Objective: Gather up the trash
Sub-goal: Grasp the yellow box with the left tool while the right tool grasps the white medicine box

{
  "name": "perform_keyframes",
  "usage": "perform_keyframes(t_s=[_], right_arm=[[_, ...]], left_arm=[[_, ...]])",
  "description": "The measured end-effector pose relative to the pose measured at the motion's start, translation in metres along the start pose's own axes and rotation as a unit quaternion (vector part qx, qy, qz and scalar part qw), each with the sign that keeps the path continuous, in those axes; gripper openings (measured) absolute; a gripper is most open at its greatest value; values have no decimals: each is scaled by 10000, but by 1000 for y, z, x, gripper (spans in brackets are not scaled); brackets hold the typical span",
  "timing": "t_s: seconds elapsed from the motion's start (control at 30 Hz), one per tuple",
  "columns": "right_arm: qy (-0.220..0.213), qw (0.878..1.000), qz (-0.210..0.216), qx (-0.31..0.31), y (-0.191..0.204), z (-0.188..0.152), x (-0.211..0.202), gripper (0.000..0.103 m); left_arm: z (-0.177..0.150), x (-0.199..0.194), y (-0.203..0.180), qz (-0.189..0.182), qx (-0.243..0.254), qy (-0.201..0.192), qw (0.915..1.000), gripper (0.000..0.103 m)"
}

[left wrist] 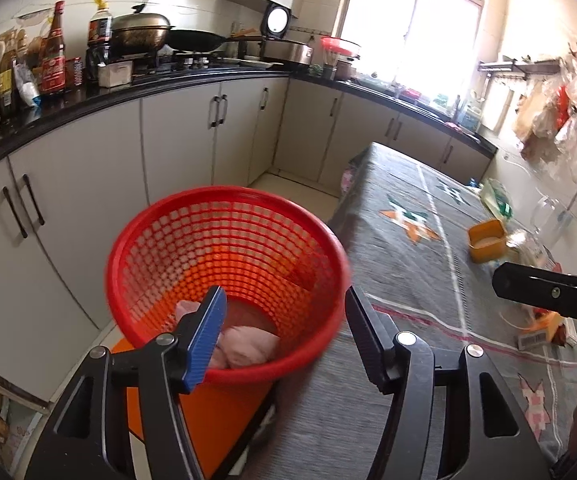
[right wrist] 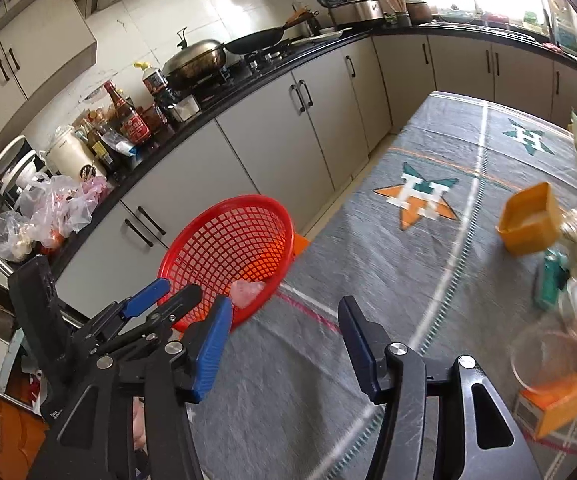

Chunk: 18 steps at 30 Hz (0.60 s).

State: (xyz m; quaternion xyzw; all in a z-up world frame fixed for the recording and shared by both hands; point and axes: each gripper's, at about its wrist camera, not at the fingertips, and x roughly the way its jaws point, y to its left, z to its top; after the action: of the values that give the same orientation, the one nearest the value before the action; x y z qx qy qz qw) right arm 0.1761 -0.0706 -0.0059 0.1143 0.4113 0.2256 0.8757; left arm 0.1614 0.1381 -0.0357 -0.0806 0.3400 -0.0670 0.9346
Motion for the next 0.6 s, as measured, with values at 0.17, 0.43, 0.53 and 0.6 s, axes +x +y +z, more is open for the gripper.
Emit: perform_keyframes(t_s=[0.17,0.43,0.53,0.6], right_arm=[[-111,9998,-34,146,-17,-16,-18,60],[-285,9980,34,560,-55,-40,-50,60],[-414,9966,52,704,-72,-48,-69,60],[-526,9952,55,818,-84,-54,-84,60]], left_arm=[[-9,0,-28,-177,217,91,9996,61],[-18,4,-73,-372,626,255,9970,61],[-20,5,-94,-470,815,300,9951,61],[-22,6,-111,-543,987,331,9931,62]])
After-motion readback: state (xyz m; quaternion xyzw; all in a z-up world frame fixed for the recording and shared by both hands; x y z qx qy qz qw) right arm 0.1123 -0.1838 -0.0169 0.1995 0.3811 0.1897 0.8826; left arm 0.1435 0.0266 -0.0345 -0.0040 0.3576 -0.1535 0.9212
